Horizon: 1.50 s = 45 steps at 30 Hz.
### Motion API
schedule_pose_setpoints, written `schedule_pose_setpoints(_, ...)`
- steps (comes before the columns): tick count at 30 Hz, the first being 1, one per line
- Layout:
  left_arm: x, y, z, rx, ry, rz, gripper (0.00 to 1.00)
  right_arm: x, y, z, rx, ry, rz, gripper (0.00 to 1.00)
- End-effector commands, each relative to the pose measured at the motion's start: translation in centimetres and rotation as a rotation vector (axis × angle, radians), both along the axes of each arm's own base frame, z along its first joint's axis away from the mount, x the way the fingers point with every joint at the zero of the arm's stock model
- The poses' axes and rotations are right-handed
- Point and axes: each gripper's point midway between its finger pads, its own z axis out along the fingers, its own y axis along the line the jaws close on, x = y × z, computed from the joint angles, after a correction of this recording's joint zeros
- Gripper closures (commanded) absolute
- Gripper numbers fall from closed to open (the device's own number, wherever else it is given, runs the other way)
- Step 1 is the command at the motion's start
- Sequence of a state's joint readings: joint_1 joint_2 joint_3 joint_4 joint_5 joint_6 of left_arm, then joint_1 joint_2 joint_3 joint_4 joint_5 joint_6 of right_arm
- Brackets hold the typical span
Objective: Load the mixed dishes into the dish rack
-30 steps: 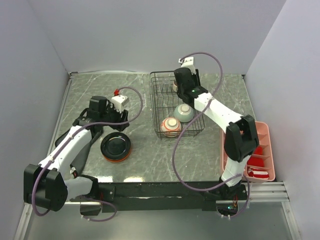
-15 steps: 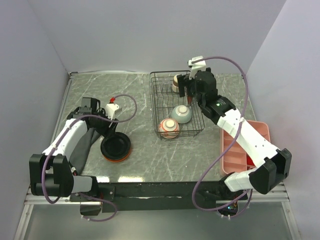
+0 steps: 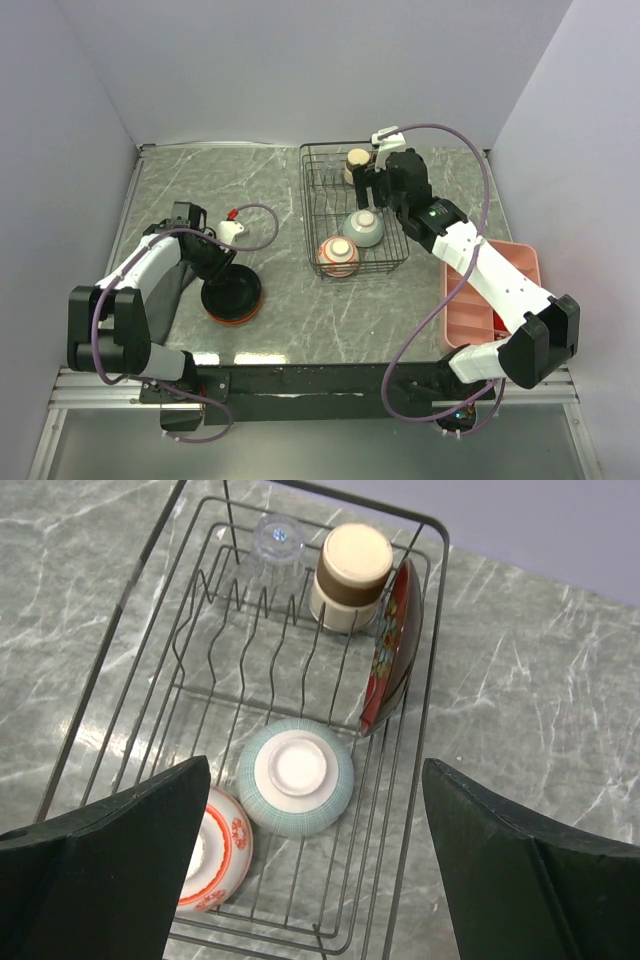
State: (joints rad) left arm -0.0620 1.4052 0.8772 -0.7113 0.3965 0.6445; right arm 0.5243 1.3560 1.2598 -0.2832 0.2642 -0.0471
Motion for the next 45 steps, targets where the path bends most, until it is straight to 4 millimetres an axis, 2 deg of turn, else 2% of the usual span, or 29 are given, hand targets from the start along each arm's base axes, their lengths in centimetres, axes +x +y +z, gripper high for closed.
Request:
schedule_pose_setpoints(1,0.1,-0.4,-0.3,-0.025,-0.010,-0.036,0.64,-0.5,0.0,2.2,0.065,-0.057,0.014,0.06)
schedule_pose_setpoints(9,2.3,0.6,-2.3,0.033,-0.035,0.003,0.55,-0.6,0.3,1.8,0.078,-0.042,0.036,0.07)
schedule_pose_setpoints(11,2.6,0.3,-1.9,0.018,-0.030,0.002,0.55,-0.6,0.3,1.8,0.078,-0.046,0.034,0.07)
schedule_pose_setpoints(12,3.4,-0.3,-0.9,-0.013,-0.046,0.000,0.55,-0.7,0.2,1.8,0.076,-0.047,0.035,0.07)
schedule_pose_setpoints(13,3.2,-0.6,-0.3,-0.034,-0.036,0.008,0.55,-0.7,0.2,1.7,0.075,-0.046,0.035,0.07)
schedule_pose_setpoints(15,4.0,-1.8,2.6,-0.098,-0.082,-0.018,0.55,-0.7,0.0,1.4,0.074,-0.043,0.033,0.07)
schedule_pose_setpoints(18,4.0,-2.6,5.5,-0.144,-0.119,-0.046,0.53,-0.9,0.0,1.0,0.078,-0.036,0.039,0.07)
schedule_pose_setpoints(20,3.9,-2.6,6.2,-0.142,-0.135,-0.053,0.51,-0.9,-0.1,0.6,0.080,-0.026,0.036,0.07)
schedule_pose_setpoints(23,4.2,-1.7,5.5,-0.093,-0.160,-0.034,0.44,-0.8,-0.1,0.3,0.079,-0.016,0.040,0.07)
schedule_pose_setpoints(27,3.2,-0.4,2.1,-0.013,-0.114,-0.059,0.41,-0.5,0.1,0.2,0.082,-0.008,0.046,0.07)
schedule_pose_setpoints(30,3.2,0.6,0.2,0.037,-0.101,-0.065,0.39,-0.4,0.2,0.6,0.087,-0.011,0.048,0.07)
schedule_pose_setpoints(35,2.9,0.5,-1.8,0.032,-0.050,-0.090,0.38,-0.8,0.2,0.4,0.087,-0.005,0.060,0.07)
schedule_pose_setpoints(37,2.6,0.3,-2.5,0.022,-0.009,-0.095,0.41,-1.0,0.1,0.2,0.085,-0.002,0.060,0.07)
schedule_pose_setpoints(41,3.3,-0.3,-2.7,-0.012,0.012,-0.107,0.52,-1.2,-0.2,-0.1,0.084,0.001,0.057,0.07)
schedule_pose_setpoints(44,4.2,-0.4,-2.6,-0.015,0.001,-0.105,0.69,-1.1,-0.2,-0.2,0.082,0.003,0.057,0.07)
schedule_pose_setpoints(45,4.4,-0.5,-2.6,-0.018,0.002,-0.100,0.79,-1.1,-0.2,-0.3,0.082,0.003,0.057,0.07)
